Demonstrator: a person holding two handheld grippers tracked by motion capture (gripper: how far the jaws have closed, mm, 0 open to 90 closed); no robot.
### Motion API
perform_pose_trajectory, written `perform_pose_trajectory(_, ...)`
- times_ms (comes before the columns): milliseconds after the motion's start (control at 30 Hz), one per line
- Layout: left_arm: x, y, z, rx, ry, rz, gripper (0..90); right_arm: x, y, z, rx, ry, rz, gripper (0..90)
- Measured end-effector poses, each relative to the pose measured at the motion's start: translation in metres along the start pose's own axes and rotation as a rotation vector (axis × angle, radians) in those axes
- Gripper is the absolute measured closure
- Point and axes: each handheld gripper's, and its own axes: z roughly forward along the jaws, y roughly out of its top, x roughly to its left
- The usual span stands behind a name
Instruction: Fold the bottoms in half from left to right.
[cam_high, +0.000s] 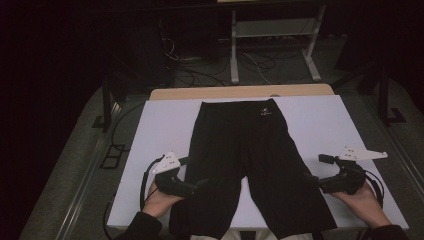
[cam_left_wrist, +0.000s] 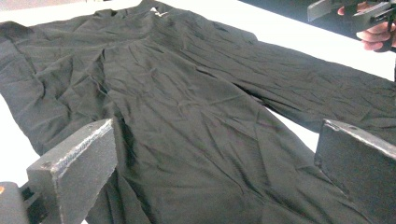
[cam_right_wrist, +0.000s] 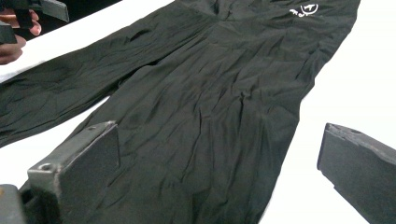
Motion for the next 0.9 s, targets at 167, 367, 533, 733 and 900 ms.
perform_pose_trajectory(167,0.0,-0.001,-0.001,-0.003,0.003,-0.005,0.0,0.005,0.004,0.003,0.006,0.002,-0.01,0.0)
perform_pose_trajectory(367,0.0,-0.001,-0.002,-0.004,0.003,-0.008,0.0,0.01,0.013,0.011,0.035,0.012,-0.029,0.0)
perform_pose_trajectory(533,0.001,-0.001,-0.002,-0.005,0.003,-0.01,0.0,0.01,0.024,0.016,0.062,0.017,-0.034,0.0)
perform_pose_trajectory(733,0.0,-0.001,-0.002,-0.006,0.0,-0.009,0.0,0.013,0.04,0.025,0.061,0.026,-0.056,0.0)
perform_pose_trajectory(900,0.0,-0.001,-0.002,-0.006,0.001,-0.009,0.0,0.015,0.054,0.035,0.062,0.035,-0.071,0.0)
